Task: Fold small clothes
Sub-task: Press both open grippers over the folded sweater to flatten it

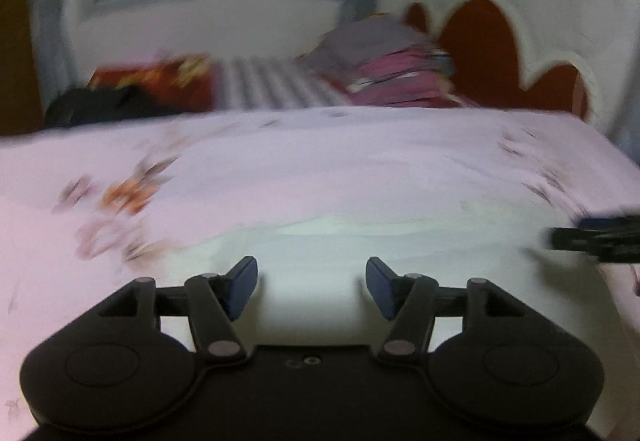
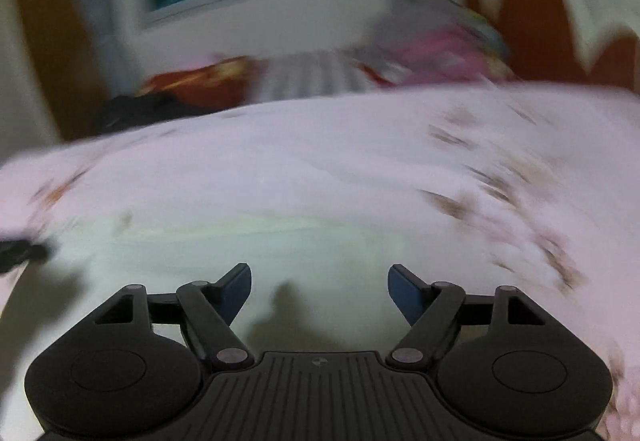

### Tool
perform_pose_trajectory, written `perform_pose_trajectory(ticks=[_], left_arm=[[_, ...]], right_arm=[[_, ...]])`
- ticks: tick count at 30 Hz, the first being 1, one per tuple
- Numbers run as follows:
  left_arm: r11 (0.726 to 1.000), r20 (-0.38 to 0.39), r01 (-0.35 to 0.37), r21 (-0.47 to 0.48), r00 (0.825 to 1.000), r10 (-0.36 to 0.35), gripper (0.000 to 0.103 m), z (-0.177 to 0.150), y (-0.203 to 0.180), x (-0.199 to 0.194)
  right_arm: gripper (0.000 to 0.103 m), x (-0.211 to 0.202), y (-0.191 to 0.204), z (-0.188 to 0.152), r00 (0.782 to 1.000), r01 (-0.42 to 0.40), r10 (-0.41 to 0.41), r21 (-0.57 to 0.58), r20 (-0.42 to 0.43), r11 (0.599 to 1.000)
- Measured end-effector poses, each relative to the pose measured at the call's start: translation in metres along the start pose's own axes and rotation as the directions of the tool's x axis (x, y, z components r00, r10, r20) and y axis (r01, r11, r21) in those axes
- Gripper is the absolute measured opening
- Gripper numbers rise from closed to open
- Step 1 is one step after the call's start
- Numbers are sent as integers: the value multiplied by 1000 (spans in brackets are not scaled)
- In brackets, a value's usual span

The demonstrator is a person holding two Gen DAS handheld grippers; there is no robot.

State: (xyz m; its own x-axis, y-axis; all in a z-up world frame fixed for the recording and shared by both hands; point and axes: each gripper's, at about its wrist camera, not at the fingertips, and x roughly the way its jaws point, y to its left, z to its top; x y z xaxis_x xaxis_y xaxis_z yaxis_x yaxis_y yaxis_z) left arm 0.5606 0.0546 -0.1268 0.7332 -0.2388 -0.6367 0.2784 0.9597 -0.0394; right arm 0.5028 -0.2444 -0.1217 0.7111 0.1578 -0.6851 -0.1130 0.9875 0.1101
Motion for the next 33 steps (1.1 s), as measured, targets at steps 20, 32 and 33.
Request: perform_pose_trajectory(ticks=[20,32,33], left_arm=[[996,-97,26,83,995,-18,64,-52,-54,-26],[999,-103,19,39,995,-15,57,-89,-80,-75],[999,-110,30,30,994,-26,56,-91,-85,-74]], right_arm=[[43,-24,62,-37,989,-121,107,-141,-100,983],[29,-60,82,-77,968,-215,190,-144,-167,966],[12,-60,86,-84,960,-231,204,-134,-191,964]])
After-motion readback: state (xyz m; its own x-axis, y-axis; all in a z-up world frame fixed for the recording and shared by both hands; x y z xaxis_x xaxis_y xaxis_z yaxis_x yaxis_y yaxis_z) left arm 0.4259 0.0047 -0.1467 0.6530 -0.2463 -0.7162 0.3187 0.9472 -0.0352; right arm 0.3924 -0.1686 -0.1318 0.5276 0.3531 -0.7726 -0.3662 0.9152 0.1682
